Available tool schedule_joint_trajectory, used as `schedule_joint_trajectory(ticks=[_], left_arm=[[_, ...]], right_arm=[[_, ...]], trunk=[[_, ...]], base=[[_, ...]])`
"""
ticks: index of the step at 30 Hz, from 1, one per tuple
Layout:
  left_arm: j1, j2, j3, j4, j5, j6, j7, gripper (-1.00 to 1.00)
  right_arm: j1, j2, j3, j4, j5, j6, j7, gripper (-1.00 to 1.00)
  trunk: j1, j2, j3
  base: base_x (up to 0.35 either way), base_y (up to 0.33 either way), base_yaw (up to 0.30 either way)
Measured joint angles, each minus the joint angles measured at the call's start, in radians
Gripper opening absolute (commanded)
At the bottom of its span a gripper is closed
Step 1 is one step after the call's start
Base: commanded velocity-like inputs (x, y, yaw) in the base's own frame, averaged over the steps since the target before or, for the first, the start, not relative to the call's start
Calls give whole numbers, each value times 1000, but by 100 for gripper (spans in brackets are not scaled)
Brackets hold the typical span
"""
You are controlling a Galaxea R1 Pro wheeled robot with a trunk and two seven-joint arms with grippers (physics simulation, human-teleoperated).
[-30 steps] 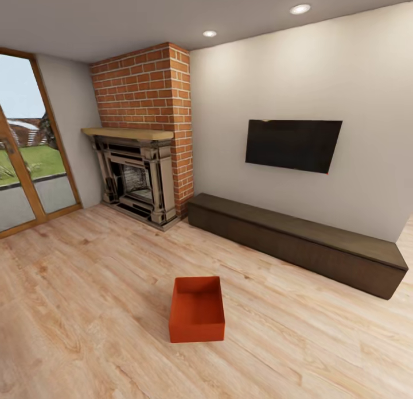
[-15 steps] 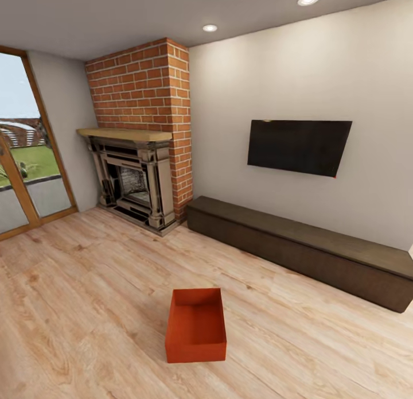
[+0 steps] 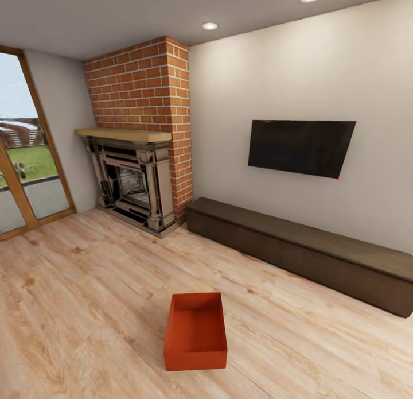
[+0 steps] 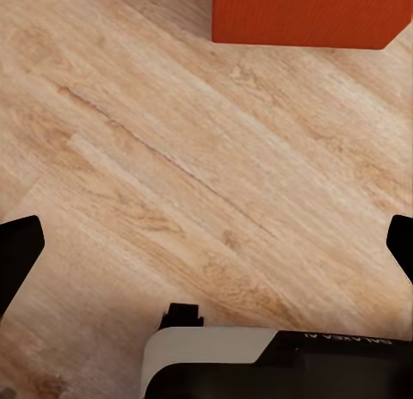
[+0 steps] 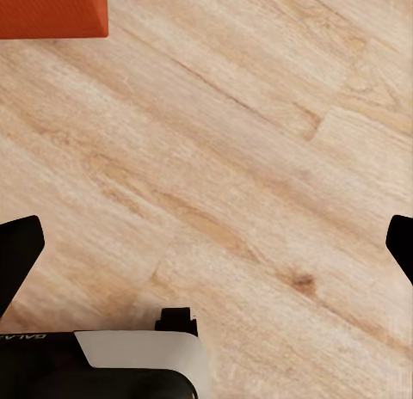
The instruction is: Move the two storage containers from the living room to the garage. In the garage, place one container on the floor and stack the other container on top of it (either order is fine).
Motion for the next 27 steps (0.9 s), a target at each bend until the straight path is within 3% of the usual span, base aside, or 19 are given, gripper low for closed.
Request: schedule_joint_trajectory(ticks=[21,27], left_arm=[[0,0,0,0,1,0,0,100],[0,0,0,0,1,0,0,100]], right_arm=[[0,0,0,0,0,0,0,100],[0,0,0,0,0,0,0,100]], trunk=[[0,0,0],[0,0,0]], base=[[322,1,0],[304,138,0]])
